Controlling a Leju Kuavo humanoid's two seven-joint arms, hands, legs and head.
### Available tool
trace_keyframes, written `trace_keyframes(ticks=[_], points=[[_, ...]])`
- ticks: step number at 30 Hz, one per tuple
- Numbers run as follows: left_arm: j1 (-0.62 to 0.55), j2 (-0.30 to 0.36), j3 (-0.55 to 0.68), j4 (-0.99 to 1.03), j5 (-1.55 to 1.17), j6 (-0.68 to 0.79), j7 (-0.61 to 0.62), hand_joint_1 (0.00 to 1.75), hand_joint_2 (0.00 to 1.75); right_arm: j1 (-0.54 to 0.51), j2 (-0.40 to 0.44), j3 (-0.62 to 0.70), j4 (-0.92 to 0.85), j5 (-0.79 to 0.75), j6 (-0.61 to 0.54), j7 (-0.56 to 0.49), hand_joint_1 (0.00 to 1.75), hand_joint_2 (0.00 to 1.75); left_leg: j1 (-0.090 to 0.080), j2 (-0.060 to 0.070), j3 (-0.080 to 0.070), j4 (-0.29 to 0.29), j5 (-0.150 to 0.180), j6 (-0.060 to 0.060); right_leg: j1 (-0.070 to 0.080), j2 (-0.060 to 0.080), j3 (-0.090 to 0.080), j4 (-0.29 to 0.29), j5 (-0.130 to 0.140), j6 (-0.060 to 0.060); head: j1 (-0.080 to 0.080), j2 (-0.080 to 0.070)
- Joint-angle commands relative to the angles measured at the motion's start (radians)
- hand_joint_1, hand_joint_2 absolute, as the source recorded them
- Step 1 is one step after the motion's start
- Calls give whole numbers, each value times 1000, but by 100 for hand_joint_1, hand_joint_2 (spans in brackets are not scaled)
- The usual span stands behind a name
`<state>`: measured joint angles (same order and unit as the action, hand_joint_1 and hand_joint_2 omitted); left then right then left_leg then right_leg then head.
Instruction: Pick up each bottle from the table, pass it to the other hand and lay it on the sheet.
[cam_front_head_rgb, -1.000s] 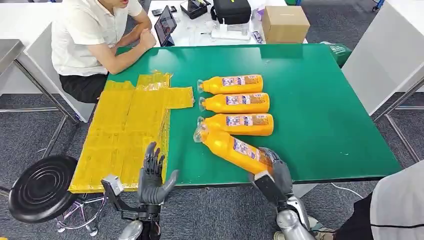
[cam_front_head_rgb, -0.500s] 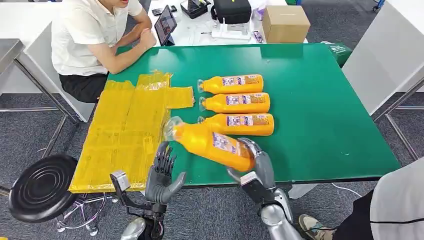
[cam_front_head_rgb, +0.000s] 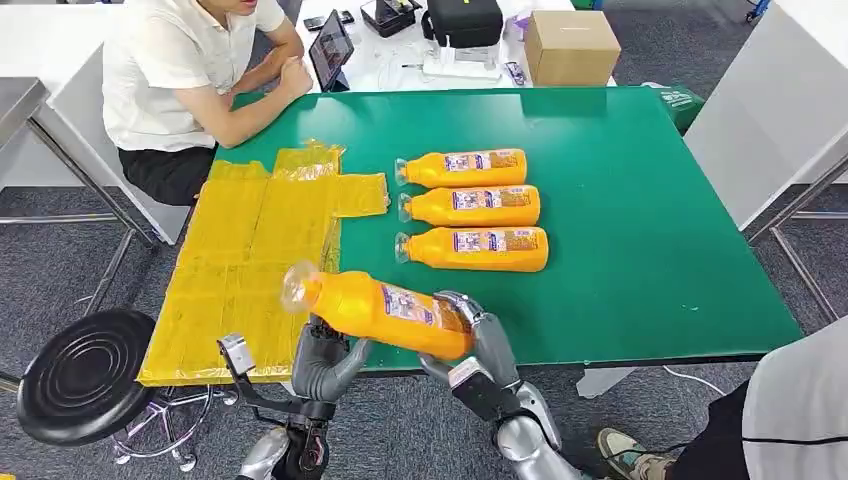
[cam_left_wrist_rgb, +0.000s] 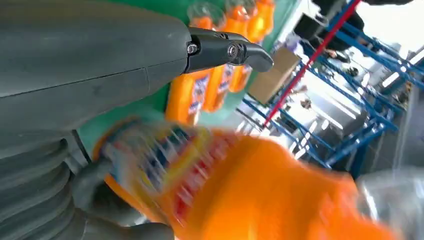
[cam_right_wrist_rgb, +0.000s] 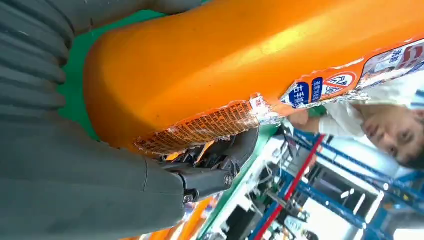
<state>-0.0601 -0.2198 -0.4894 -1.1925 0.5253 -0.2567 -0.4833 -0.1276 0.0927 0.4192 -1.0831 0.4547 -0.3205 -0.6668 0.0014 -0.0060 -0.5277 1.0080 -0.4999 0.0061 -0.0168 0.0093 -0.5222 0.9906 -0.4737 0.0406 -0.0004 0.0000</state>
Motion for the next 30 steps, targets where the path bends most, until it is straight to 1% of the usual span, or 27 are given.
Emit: trace_keyframes(ticks=[1, 2, 3, 5, 9, 12, 15, 17, 21, 22, 23, 24, 26, 28, 29, 30], points=[[-7, 52, -40, -30, 5, -25, -16, 0, 175, -72, 11, 49, 131, -14, 1, 6, 169, 175, 1, 3, -1, 0, 1, -1, 2, 2, -1, -1, 3, -2, 0, 0], [-1, 55, -43, -33, 4, -32, -19, 0, 175, -73, 10, 46, 124, -19, 3, 7, 166, 175, 2, 4, -2, 0, 2, -1, 2, 2, -2, -1, 4, -3, 0, 0], [1, 56, -46, -33, -5, -32, -23, 0, 175, -73, 9, 43, 119, -22, 3, 8, 166, 175, 1, 2, -1, -1, 1, -1, 1, 1, -2, -1, 1, -2, 0, 0], [3, 58, -50, -31, -24, -35, -37, 0, 175, -76, 9, 40, 115, -26, 9, 10, 166, 175, 1, 1, -1, -1, 2, -1, 2, 0, -1, -2, 2, -3, 0, 0], [1, 55, -50, -25, -27, -33, -39, 0, 175, -77, 12, 45, 116, -25, 14, 10, 168, 175, 0, 0, -1, 0, 1, 0, 0, 0, -1, 0, 1, -1, 0, 0], [-14, 51, -53, -1, -36, -20, -30, 0, 175, -79, 13, 64, 120, -10, 15, 6, 171, 175, 0, 0, -1, 0, 2, -1, 1, 0, -1, 0, 2, -2, 0, 0], [-40, 41, -53, 43, -56, 26, -13, 0, 175, -79, 17, 97, 115, 24, -12, -4, 173, 175, 1, -1, -3, 0, 2, -1, 1, -1, -2, 0, 2, -2, 0, 0], [-50, 30, -42, 71, 8, -15, 27, 0, 175, -82, 12, 127, 101, 35, -9, -10, 173, 175, 0, -1, -1, 0, 2, 0, 0, -1, -2, 0, 1, -1, 0, 0], [-63, 28, -44, 74, 23, -18, 27, 0, 175, -86, 10, 167, 92, 82, -53, -13, 173, 175, 0, -1, -2, 0, 2, -1, 1, -2, -2, 0, 1, -2, 0, 0], [-67, 26, -43, 72, 23, -18, 27, 0, 175, -87, 13, 169, 91, 83, -53, -13, 166, 175, 0, -1, -2, 0, 2, 0, 1, -1, -2, 0, 1, -1, 0, 0], [-75, 20, -40, 73, 24, -5, 25, 0, 175, -90, 16, 180, 89, 72, -39, -12, 169, 175, 1, 0, -2, 0, 2, -1, 1, -1, -2, 0, 2, -2, 0, 0], [-80, 18, -38, 70, 25, -2, 23, 0, 175, -89, 19, 184, 90, 71, -35, -11, 166, 175, 0, -1, -2, 1, 2, 0, 1, -1, -2, 0, 1, -1, 0, 0], [-82, 13, -29, 54, 36, 8, 10, 0, 175, -89, 22, 198, 104, 43, -18, -9, 166, 175, 1, -1, -3, 1, 2, -1, 1, -2, -3, 0, 2, -2, 0, 0], [-81, 15, -28, 38, 44, 3, 4, 0, 175, -86, 25, 200, 116, 29, -11, -12, 161, 175, 0, -1, -2, 0, 2, 0, 1, -1, -2, 0, 1, -1, 0, 0], [-75, 17, -24, 15, 78, -38, -8, 0, 175, -90, 27, 206, 138, 20, -7, -20, 162, 175, 1, -1, -2, 0, 3, -1, 2, -2, -2, -1, 2, -2, 0, 0], [-72, 19, -24, 0, 104, -70, -9, 0, 175, -93, 29, 209, 156, 19, -4, -24, 159, 175, 1, -1, -3, 0, 2, -1, 1, -2, -2, 0, 1, -2, 0, 0]])
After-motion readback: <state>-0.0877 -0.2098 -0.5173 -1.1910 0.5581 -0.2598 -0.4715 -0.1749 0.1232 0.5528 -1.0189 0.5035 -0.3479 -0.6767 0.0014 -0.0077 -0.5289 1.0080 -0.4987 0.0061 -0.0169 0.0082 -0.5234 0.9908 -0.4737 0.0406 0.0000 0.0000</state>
